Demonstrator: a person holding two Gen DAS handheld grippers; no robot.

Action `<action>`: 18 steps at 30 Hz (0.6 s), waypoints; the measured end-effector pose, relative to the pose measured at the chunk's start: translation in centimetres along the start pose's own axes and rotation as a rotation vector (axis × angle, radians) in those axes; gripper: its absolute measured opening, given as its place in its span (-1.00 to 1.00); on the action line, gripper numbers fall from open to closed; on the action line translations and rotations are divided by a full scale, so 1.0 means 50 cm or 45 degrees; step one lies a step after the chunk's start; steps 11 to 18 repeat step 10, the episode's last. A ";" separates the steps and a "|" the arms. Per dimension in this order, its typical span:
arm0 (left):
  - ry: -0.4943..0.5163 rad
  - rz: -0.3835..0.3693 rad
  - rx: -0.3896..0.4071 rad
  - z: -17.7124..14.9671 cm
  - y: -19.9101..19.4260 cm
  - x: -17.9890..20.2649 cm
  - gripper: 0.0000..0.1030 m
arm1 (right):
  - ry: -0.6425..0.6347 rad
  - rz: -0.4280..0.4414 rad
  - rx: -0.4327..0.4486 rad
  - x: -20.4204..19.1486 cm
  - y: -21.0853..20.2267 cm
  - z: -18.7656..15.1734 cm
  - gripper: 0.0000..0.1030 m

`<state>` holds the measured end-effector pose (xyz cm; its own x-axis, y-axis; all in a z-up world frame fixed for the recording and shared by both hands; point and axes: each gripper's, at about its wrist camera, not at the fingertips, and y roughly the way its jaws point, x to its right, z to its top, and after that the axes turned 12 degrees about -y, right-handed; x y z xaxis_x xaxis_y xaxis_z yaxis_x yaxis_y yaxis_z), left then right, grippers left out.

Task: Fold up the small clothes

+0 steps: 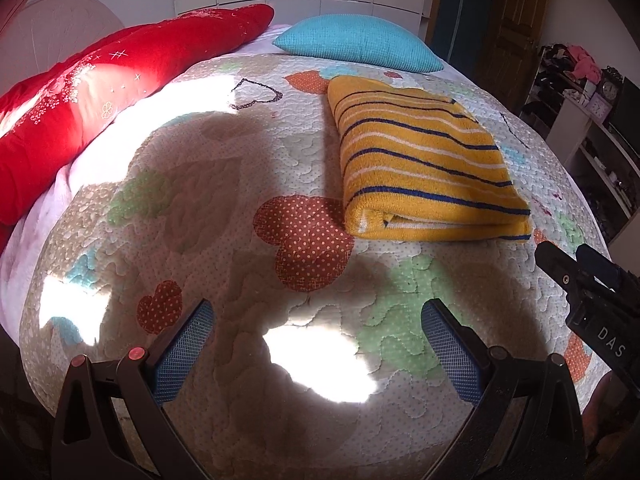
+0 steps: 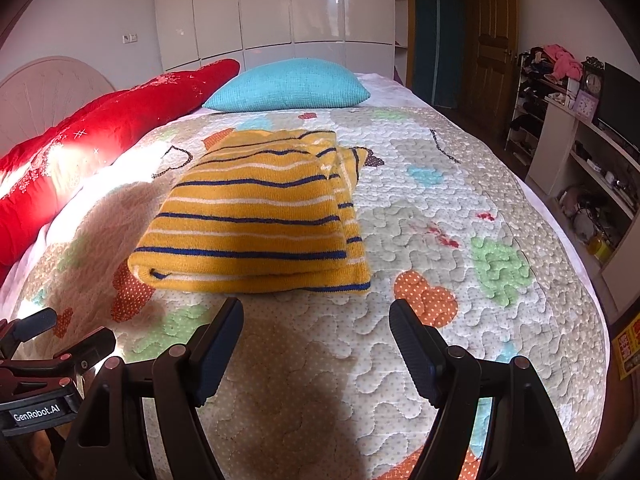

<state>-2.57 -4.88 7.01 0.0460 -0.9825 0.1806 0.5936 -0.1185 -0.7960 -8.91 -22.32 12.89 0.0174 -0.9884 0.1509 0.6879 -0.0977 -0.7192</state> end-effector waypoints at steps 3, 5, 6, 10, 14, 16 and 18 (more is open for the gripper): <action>0.008 -0.011 0.015 0.026 0.006 0.007 1.00 | -0.010 0.004 0.008 -0.002 0.009 0.022 0.56; 0.013 -0.018 0.033 0.042 0.008 0.011 1.00 | -0.022 0.004 0.000 -0.007 0.017 0.033 0.58; 0.017 -0.023 0.039 0.048 0.009 0.012 1.00 | -0.028 0.009 -0.007 -0.010 0.023 0.037 0.58; 0.009 -0.037 0.024 0.066 0.023 0.008 1.00 | -0.055 0.035 -0.034 -0.025 0.045 0.048 0.58; 0.009 -0.037 0.024 0.066 0.023 0.008 1.00 | -0.055 0.035 -0.034 -0.025 0.045 0.048 0.58; 0.009 -0.037 0.024 0.066 0.023 0.008 1.00 | -0.055 0.035 -0.034 -0.025 0.045 0.048 0.58; 0.009 -0.037 0.024 0.066 0.023 0.008 1.00 | -0.055 0.035 -0.034 -0.025 0.045 0.048 0.58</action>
